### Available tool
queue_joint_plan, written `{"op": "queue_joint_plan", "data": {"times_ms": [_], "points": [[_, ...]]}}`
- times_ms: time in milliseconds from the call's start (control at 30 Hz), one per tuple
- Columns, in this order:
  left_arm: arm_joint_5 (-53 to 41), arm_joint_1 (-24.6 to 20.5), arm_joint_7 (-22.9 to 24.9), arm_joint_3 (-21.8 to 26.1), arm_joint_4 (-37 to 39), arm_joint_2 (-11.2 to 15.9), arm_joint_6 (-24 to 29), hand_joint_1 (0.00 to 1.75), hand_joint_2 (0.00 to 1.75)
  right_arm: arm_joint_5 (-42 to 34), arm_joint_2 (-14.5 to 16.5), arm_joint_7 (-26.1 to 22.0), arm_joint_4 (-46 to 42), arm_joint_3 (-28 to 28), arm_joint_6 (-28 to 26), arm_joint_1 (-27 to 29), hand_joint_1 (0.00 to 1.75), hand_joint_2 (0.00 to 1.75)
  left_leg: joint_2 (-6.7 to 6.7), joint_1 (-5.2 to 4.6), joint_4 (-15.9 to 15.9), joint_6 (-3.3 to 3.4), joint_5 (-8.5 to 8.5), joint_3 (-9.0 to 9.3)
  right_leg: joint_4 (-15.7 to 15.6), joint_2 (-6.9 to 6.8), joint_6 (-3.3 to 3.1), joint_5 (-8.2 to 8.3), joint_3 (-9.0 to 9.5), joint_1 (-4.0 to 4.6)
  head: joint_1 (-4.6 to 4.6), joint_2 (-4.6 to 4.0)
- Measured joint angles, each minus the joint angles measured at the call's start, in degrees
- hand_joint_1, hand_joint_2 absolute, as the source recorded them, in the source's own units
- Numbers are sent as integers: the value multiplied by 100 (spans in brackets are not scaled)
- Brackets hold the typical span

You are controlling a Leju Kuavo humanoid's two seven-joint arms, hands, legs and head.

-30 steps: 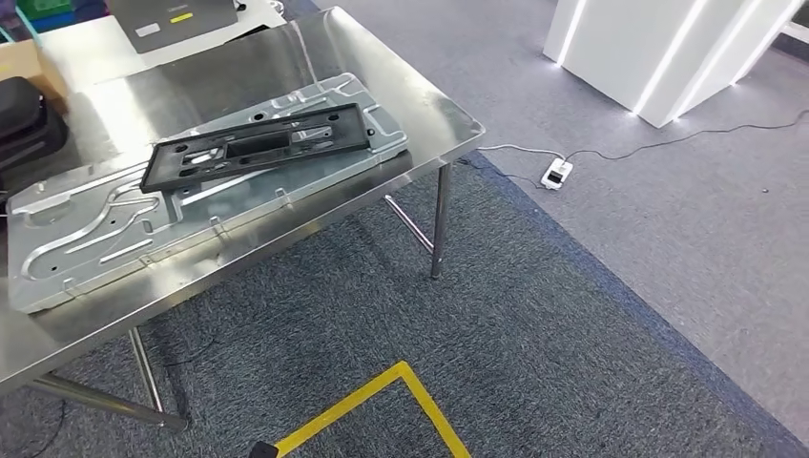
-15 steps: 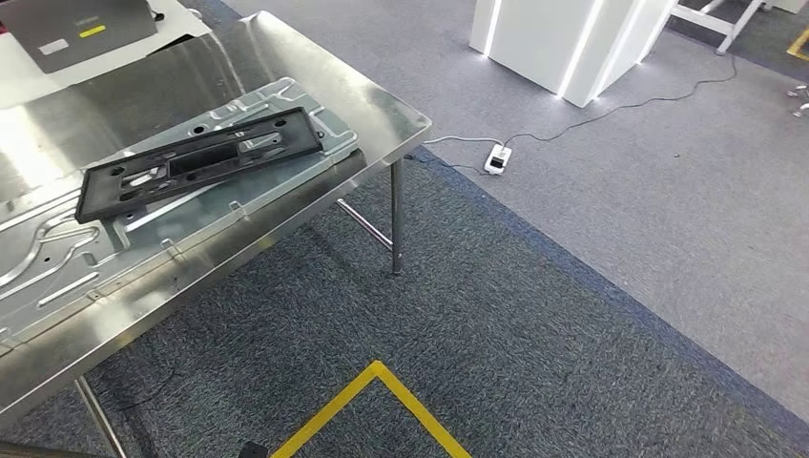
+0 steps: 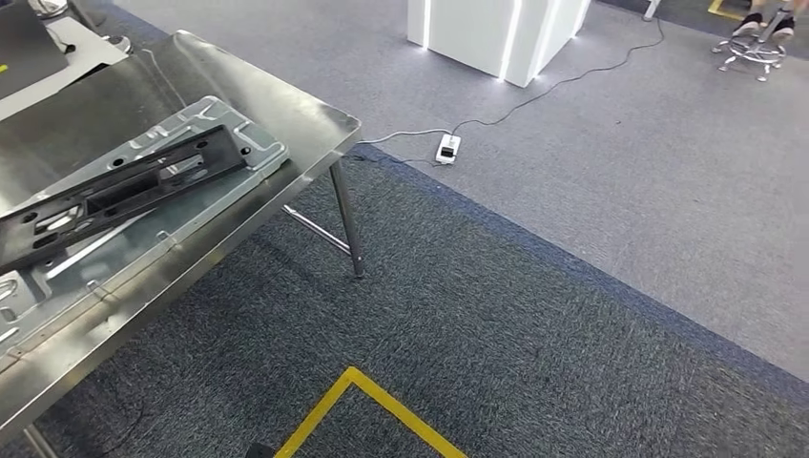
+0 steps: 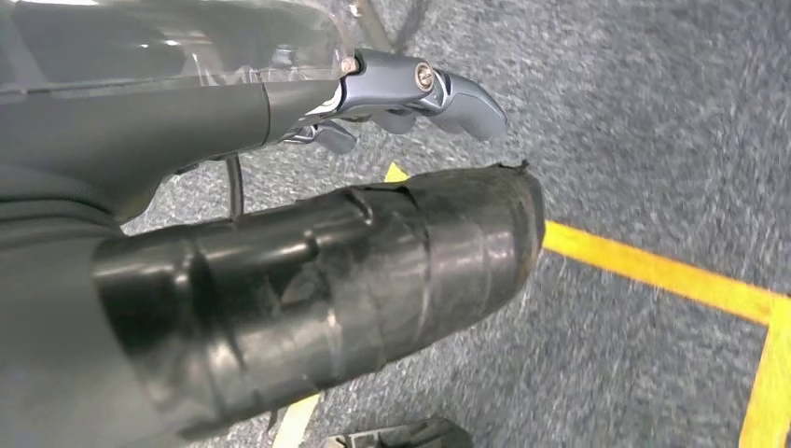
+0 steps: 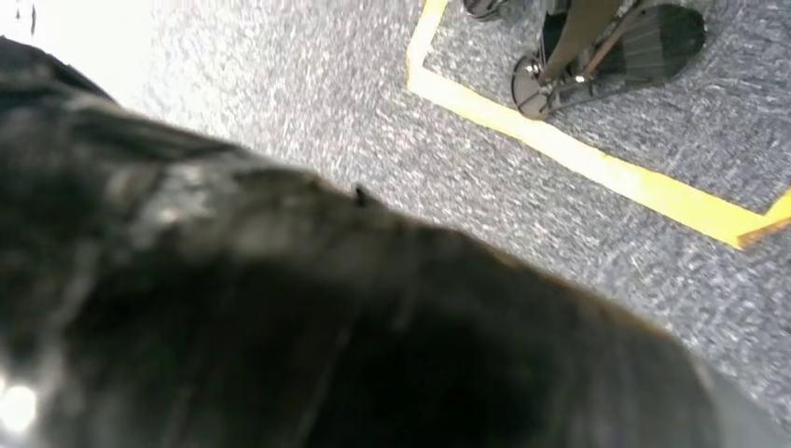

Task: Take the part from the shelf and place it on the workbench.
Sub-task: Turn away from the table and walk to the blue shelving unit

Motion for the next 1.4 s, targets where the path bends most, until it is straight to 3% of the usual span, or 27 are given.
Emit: {"op": "queue_joint_plan", "data": {"times_ms": [33, 67, 100, 167, 233, 300, 333, 400, 467, 500, 533, 567, 600, 667, 733, 800, 833, 900, 967, 1000, 1033, 1067, 1133, 1200, 1267, 1333, 1400], "points": [[4, 10, -5, 1, 0, 1, -14, 0, 0, 14, 1, 9, 2, 2, 10, 4, 0, 0, -6, 2, 126, 1, 28, -80, 9, 77, -2, -2, 0, 3, 1, 0], [7, 15, -9, 1, 0, 1, -23, 0, 0, 27, 2, 15, 3, 3, 17, 8, 0, 0, -14, 5, 33, 4, 169, -61, 21, 156, 1, -4, 3, 3, 0, 1], [9, 16, -15, 2, 0, 2, -27, 0, 0, 48, 2, 20, 5, 7, 22, 10, 0, 0, -51, 12, -273, 12, 396, 58, 35, 237, 8, -9, 7, 0, 0, 1], [13, 18, -31, 5, 0, 7, -31, 0, 0, 84, 3, 22, 9, 23, 28, 7, 0, 0, -276, 36, -1030, 35, 757, 355, 86, 379, 43, -27, -9, 3, 3, 1], [15, 14, -51, 9, 0, 10, -34, 0, 0, 99, 3, 24, 11, 46, 30, 3, 0, 0, -436, 37, -1380, 68, 837, 480, 123, 493, 112, -29, -52, 6, 4, 0], [18, 3, -65, 11, 0, 7, -37, 0, 0, 101, 4, 27, 17, 61, 29, 21, 0, 0, -362, 21, -1414, 133, 846, 500, 114, 588, 195, -7, -81, -7, 3, 0], [20, -2, -68, 13, 0, 5, -37, 0, 0, 102, 4, 28, 21, 67, 28, 34, 0, 0, -301, 22, -1442, 179, 868, 517, 137, 536, 225, -23, -96, -11, 3, -1], [25, -1, -69, 17, 0, 2, -34, 0, 0, 107, 5, 30, 28, 80, 28, 37, 0, 0, -172, 36, -1501, 250, 913, 537, 461, 266, 261, -236, -245, -5, 10, -1], [27, 12, -69, 25, 0, 5, -32, 0, 0, 110, 5, 30, 32, 90, 30, 22, 0, 0, -25, 14, -1508, 278, 915, 538, 1159, 18, 292, -608, -578, -9, 16, -1], [27, 18, -68, 30, 0, 7, -32, 0, 0, 110, 6, 30, 34, 93, 31, 17, 0, 0, 55, 2, -1506, 283, 908, 537, 1479, -17, 307, -728, -732, -18, 15, -1], [28, 21, -67, 34, 0, 8, -32, 0, 0, 110, 7, 30, 36, 94, 32, 16, 0, 0, 133, -8, -1504, 286, 896, 541, 1637, -38, 314, -746, -804, -25, 15, -1], [27, 18, -66, 37, 0, 8, -32, 0, 0, 113, 8, 30, 37, 95, 33, 18, 0, 0, 203, -14, -1503, 282, 882, 552, 1582, -56, 312, -657, -765, -27, 15, -1], [26, 15, -66, 38, 0, 8, -32, 0, 0, 115, 9, 30, 38, 95, 35, 20, 0, 0, 266, -17, -1502, 277, 865, 572, 1304, -97, 298, -481, -609, -24, 15, -1], [19, 11, -66, 42, 0, 7, -30, 0, 0, 130, 9, 30, 38, 95, 36, 20, 0, 0, 375, -28, -1504, 249, 824, 621, 525, -314, 232, -167, -185, 20, 15, 0], [13, 7, -66, 45, 0, 6, -27, 0, 0, 155, 9, 27, 38, 96, 37, 9, 0, 0, 471, -39, -1507, 200, 792, 657, 117, -478, 155, -80, 16, 91, 14, -1], [10, -10, -66, 48, 0, 3, -26, 0, 0, 173, 7, 25, 38, 97, 39, 5, 0, 0, 569, -45, -1527, 144, 781, 692, 74, -415, 100, -78, 8, 128, 14, -1], [8, -22, -67, 49, 0, -1, -25, 0, 0, 177, 7, 26, 38, 97, 40, 7, 0, 0, 559, -39, -1521, 115, 758, 706, 41, -362, 70, -61, 17, 112, 13, -1], [6, -37, -72, 50, 0, -7, -21, 0, 0, 186, 7, 26, 38, 97, 56, -1, 0, 0, 328, -27, -1293, 69, 580, 628, -40, -249, 3, -21, 51, 69, 10, -1], [3, -28, -75, 50, 0, -7, -16, 0, 0, 195, 8, 27, 38, 99, 92, -16, 0, 0, 52, -12, -608, 47, 220, 306, -70, -124, -42, -2, 60, 51, 4, 0], [3, -18, -75, 50, 0, -7, -15, 0, 0, 196, 8, 28, 38, 100, 107, -21, 0, 0, 9, -10, -223, 39, 72, 112, -66, -51, -52, 0, 56, 54, 3, -1], [3, -9, -75, 50, 0, -6, -15, 0, 0, 197, 8, 28, 38, 101, 115, -20, 0, 0, -4, -8, 39, 34, 24, -34, -58, 31, -57, -1, 56, 58, 3, -1], [3, -4, -74, 50, 0, -5, -15, 0, 0, 198, 8, 28, 38, 101, 118, -17, 0, 0, -7, -8, 99, 34, 92, -92, -46, 111, -57, -4, 58, 59, 4, -1], [4, -3, -75, 51, 0, -4, -15, 0, 0, 203, 8, 29, 38, 102, 121, -15, 0, 0, -77, -1, -440, 49, 530, 92, 0, 277, -39, -21, 58, 54, 4, -1], [6, -4, -76, 54, 0, -1, -14, 0, 0, 210, 10, 30, 38, 103, 128, -24, 0, 0, -314, 8, -1149, 80, 846, 361, 67, 416, 5, -47, 26, 56, 4, -1], [3, -14, -76, 56, 0, 1, -13, 0, 0, 223, 12, 30, 39, 108, 137, -24, 0, 0, -447, 3, -1396, 115, 873, 443, 101, 520, 69, -49, -26, 46, 5, -1], [0, -33, -76, 58, 0, -2, -13, 0, 0, 244, 14, 30, 42, 113, 149, 1, 0, 0, -354, 1, -1441, 175, 904, 463, 98, 590, 141, -34, -55, 26, 5, 0], [-2, -37, -77, 63, 0, -7, -11, 0, 0, 260, 16, 29, 43, 115, 158, 14, 0, 0, -229, 12, -1504, 254, 949, 495, 276, 406, 196, -162, -139, 30, 8, 0]]}}
